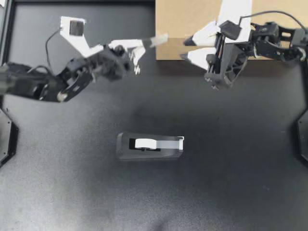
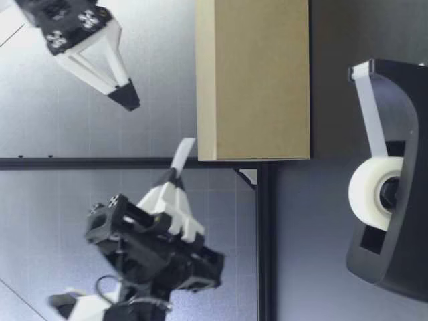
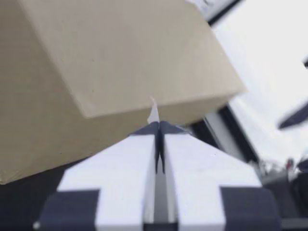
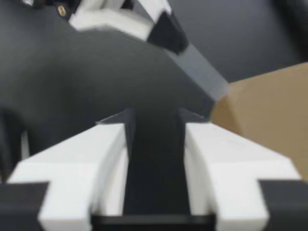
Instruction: Cut a small piece of tape from the tape dispenser then place it on the cardboard box's edge.
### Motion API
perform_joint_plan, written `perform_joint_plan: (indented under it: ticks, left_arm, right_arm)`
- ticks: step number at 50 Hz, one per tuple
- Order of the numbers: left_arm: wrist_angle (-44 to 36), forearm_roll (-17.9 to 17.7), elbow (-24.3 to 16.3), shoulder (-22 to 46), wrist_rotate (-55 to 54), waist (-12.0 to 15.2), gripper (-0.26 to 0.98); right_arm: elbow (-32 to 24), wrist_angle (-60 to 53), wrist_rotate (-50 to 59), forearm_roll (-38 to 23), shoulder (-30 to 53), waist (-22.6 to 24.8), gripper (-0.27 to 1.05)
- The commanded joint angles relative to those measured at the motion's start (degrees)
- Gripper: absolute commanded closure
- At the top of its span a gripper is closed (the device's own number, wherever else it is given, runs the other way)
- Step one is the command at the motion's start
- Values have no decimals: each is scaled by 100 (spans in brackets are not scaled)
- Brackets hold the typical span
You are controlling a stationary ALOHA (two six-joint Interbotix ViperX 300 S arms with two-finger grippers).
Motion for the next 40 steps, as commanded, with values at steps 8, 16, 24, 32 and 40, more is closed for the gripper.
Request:
perform_joint_plan:
  ticks: [8,16,24,32,40]
  left_arm:
    - [-237,105,-281,308,-800,185,84]
    - [-308,105,-334,413,-949,255,84]
    - [-299,97,-378,519,-993,334,84]
    - [-255,79,-404,598,-993,378,84]
    - [-229,62,-404,642,-993,378,84]
  right_arm:
    - [123,-1468,18,-26,308,-255,68]
    - [97,-2057,18,-26,712,-343,84]
    - [-44,-2215,0,-26,1090,-369,91]
    - [-193,-2215,-9,-26,1354,-369,91]
    - [-343,-2188,-18,-26,1661,-369,91]
